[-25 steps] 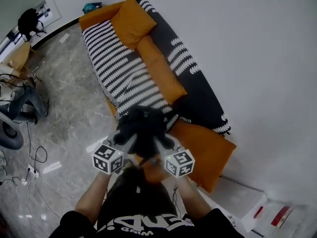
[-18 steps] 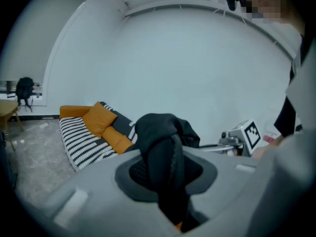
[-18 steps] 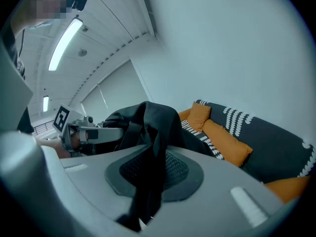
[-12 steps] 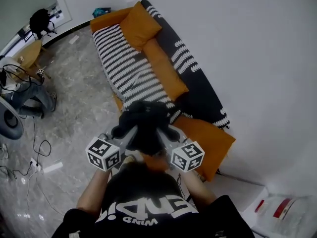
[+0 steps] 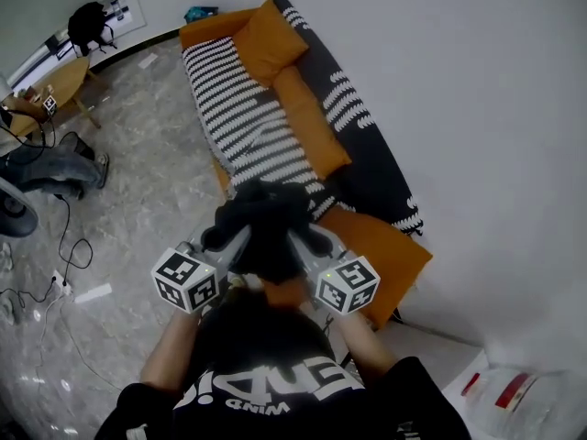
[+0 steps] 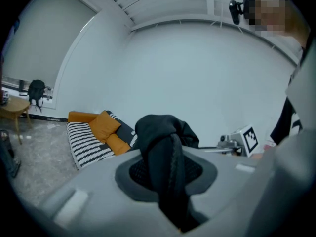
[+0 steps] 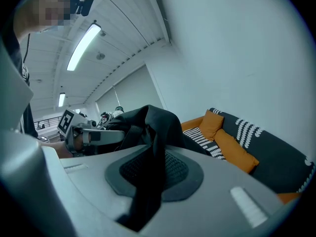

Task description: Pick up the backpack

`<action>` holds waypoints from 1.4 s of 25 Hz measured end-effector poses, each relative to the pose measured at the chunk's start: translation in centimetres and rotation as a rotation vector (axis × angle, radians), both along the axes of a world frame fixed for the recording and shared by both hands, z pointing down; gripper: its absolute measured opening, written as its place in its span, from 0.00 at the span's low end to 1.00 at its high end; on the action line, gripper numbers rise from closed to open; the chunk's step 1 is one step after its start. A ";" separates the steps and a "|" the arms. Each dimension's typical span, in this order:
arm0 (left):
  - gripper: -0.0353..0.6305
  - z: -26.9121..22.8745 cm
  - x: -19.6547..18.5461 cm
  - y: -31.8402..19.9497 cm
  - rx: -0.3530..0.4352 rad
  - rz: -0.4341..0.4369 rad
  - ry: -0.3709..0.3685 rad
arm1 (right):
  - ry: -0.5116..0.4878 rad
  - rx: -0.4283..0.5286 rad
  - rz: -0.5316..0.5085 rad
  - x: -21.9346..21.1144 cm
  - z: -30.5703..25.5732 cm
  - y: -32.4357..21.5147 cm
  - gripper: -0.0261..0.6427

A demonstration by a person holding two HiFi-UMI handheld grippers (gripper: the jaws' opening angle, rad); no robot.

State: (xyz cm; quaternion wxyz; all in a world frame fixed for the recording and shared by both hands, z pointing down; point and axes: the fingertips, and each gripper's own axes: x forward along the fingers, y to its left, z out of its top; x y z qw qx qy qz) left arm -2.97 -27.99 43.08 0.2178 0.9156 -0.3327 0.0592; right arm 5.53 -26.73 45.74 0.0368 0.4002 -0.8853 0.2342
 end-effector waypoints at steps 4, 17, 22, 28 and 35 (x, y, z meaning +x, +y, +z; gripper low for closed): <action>0.19 -0.2 -0.4 0.9 0.002 -0.025 -0.008 | -0.016 0.008 -0.043 -0.4 -0.2 0.8 0.12; 0.18 -0.3 -6.3 8.8 0.016 -0.065 0.006 | -0.029 0.029 -0.092 -6.2 -0.3 8.5 0.12; 0.18 -1.2 -8.3 14.4 0.036 -0.046 0.004 | -0.033 0.039 -0.079 -8.1 -1.1 13.9 0.12; 0.18 -2.2 -9.5 20.7 0.012 -0.033 0.004 | -0.046 0.006 -0.076 -9.4 -2.2 19.7 0.12; 0.18 -3.6 -8.4 26.2 -0.007 -0.043 -0.001 | -0.042 0.012 -0.132 -8.4 -3.7 25.4 0.12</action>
